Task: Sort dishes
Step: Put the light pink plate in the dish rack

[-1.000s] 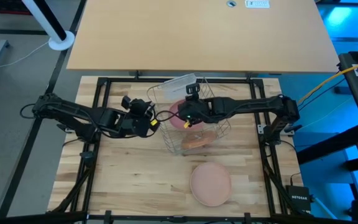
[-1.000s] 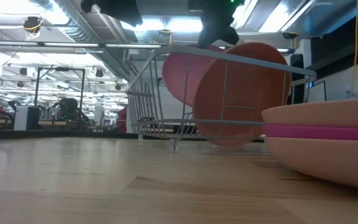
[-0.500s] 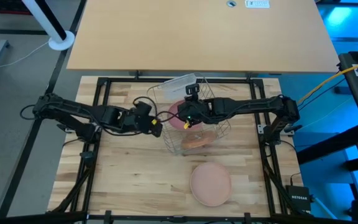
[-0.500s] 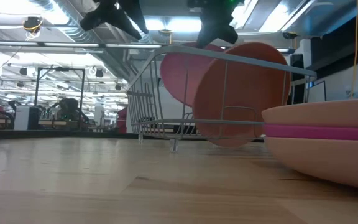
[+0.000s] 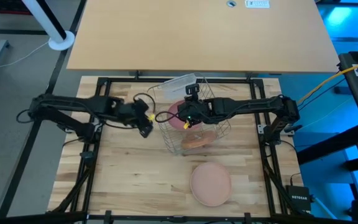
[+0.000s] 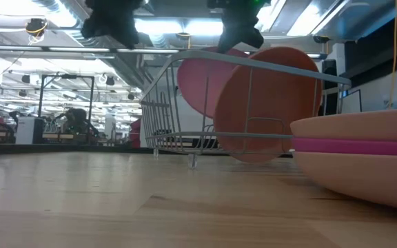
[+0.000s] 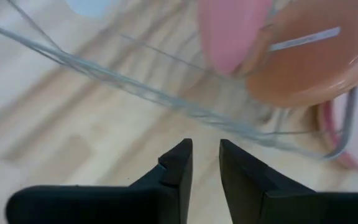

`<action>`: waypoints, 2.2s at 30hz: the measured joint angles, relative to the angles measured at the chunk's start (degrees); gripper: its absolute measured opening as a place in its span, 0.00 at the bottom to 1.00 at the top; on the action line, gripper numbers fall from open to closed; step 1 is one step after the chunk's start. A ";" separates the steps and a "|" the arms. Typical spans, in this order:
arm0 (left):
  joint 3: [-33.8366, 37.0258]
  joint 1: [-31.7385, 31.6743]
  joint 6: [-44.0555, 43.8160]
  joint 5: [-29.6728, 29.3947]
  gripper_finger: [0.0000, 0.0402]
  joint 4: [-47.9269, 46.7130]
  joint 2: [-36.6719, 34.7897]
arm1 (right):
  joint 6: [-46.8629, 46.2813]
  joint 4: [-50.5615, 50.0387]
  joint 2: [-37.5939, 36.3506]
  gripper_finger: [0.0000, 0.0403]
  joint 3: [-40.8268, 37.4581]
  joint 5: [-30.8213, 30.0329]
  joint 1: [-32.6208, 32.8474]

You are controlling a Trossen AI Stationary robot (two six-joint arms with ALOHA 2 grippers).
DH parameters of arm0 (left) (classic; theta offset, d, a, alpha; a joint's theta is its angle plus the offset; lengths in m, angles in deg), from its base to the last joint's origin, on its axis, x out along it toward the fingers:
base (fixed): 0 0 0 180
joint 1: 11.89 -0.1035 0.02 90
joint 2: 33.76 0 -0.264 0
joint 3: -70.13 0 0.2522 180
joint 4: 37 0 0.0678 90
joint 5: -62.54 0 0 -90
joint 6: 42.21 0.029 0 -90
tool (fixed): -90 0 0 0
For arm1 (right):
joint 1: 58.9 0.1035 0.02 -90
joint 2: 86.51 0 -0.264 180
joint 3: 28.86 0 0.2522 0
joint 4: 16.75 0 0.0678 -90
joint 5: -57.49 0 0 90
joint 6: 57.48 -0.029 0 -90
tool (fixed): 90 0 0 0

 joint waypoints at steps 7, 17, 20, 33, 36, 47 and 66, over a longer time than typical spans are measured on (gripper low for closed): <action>0.00 -7.01 18.65 -0.89 0.07 -8.78 -8.66 | 0.00 0.13 0.00 0.02 0.00 0.48 0.00; 7.38 -12.42 11.39 -2.48 0.03 -2.29 -9.27 | 0.02 0.19 0.00 0.02 0.02 0.72 -0.02; 12.39 -12.56 5.91 -0.56 0.03 4.18 -9.27 | 0.02 0.19 0.00 0.02 0.02 0.75 -0.02; 19.63 -14.78 9.37 1.30 0.03 42.40 -1.22 | 0.02 0.35 -0.03 0.01 0.04 0.98 -0.02; 19.63 -16.04 9.37 2.21 0.03 47.65 1.47 | 0.00 0.44 -0.05 0.01 0.04 1.36 -0.02; 19.58 -18.89 10.88 17.21 0.00 58.85 8.31 | 0.00 1.24 -0.05 0.02 0.04 1.55 -0.01; 19.54 -18.18 15.91 21.47 0.00 63.15 8.35 | 0.08 1.72 -0.14 0.02 0.05 2.34 -0.02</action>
